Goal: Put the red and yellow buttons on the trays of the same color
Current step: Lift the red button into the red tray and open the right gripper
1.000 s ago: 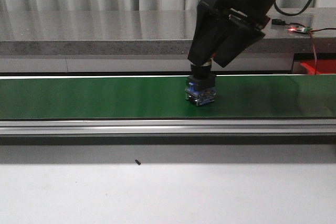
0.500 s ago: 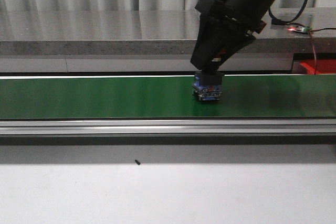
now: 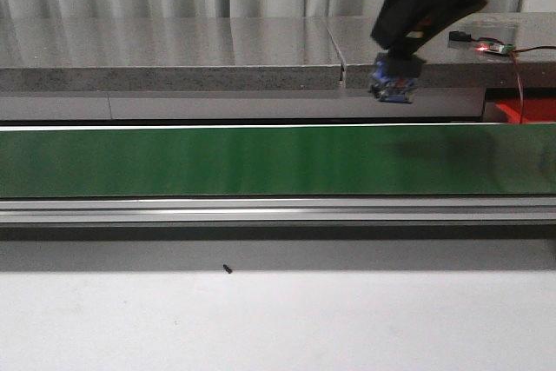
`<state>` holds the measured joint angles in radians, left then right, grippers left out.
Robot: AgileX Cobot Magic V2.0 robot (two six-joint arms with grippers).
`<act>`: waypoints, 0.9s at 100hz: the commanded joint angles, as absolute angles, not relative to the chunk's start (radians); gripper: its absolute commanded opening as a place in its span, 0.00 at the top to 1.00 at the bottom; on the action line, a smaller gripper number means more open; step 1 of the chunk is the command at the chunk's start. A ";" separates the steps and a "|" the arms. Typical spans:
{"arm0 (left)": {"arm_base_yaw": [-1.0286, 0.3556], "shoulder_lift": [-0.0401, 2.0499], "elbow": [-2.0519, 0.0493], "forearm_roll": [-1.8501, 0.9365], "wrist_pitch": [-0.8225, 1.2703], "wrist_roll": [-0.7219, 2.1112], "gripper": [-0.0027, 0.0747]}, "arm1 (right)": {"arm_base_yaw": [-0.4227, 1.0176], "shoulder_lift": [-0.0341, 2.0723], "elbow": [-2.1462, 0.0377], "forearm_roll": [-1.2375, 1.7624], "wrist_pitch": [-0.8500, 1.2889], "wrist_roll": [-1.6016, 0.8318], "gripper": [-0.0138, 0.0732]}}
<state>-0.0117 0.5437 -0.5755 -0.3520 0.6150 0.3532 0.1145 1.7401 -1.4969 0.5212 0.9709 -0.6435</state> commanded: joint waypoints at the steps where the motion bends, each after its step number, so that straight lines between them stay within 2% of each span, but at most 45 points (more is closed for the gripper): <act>1: -0.018 0.547 -0.601 -0.381 0.546 0.347 0.99 | 0.047 1.660 -1.525 0.561 0.950 -0.628 0.59; 50: -0.018 0.547 -0.601 -0.381 0.546 0.347 0.99 | -0.366 1.628 -1.519 0.561 0.903 -0.511 0.59; 90: -0.018 0.547 -0.601 -0.381 0.546 0.347 0.99 | -0.557 1.632 -1.518 0.561 0.762 -0.389 0.59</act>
<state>-0.0117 0.5437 -0.5755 -0.3520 0.6150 0.3532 -0.5273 1.6822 -1.4969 0.5212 0.8367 -0.4135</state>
